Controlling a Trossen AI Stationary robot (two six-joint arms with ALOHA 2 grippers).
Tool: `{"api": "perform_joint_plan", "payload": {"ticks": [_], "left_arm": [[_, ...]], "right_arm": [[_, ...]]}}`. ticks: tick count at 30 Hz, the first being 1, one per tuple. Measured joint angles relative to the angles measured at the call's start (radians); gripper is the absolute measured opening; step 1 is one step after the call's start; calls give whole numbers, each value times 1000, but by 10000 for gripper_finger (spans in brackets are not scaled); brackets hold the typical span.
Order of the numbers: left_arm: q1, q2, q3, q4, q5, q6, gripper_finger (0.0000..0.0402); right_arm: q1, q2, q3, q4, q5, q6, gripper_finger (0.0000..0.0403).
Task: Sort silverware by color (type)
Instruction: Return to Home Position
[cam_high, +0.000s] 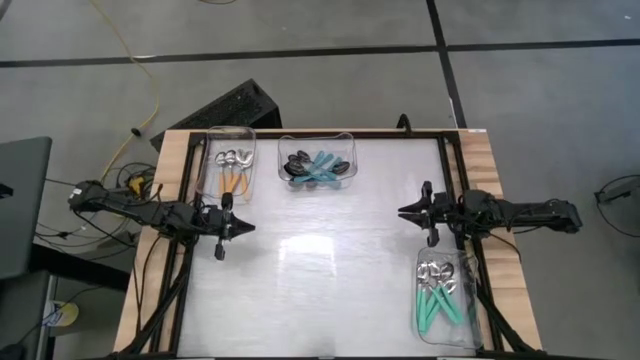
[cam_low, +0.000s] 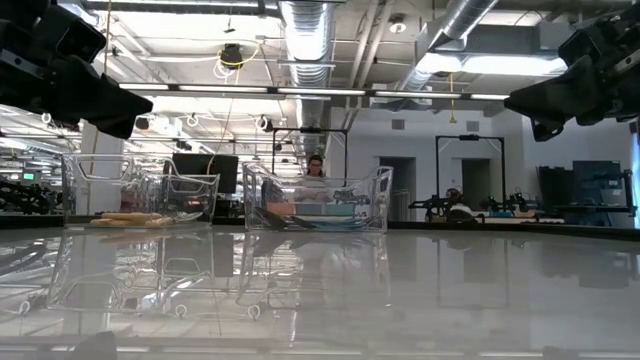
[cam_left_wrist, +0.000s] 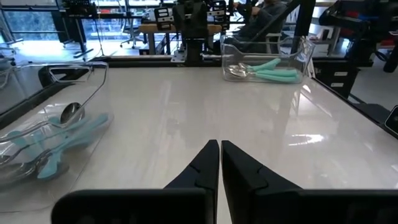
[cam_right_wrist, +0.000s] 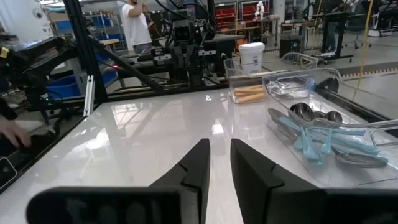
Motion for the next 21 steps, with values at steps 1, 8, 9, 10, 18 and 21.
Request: {"api": "perform_joint_plan", "payload": {"ticks": [1,8,9,10,18,21], "left_arm": [[0,0,0,0,0,-4,3],[0,0,0,0,0,-12,3],[0,0,0,0,0,-13,3],[0,0,0,0,0,-13,3],[0,0,0,0,0,-14,3],[0,0,0,0,0,-14,3]], "right_arm": [[0,0,0,0,0,0,87],[0,0,0,0,0,0,87],[0,0,0,0,0,0,87],[0,0,0,0,0,0,87],[0,0,0,0,0,0,87],[0,0,0,0,0,0,87]]}}
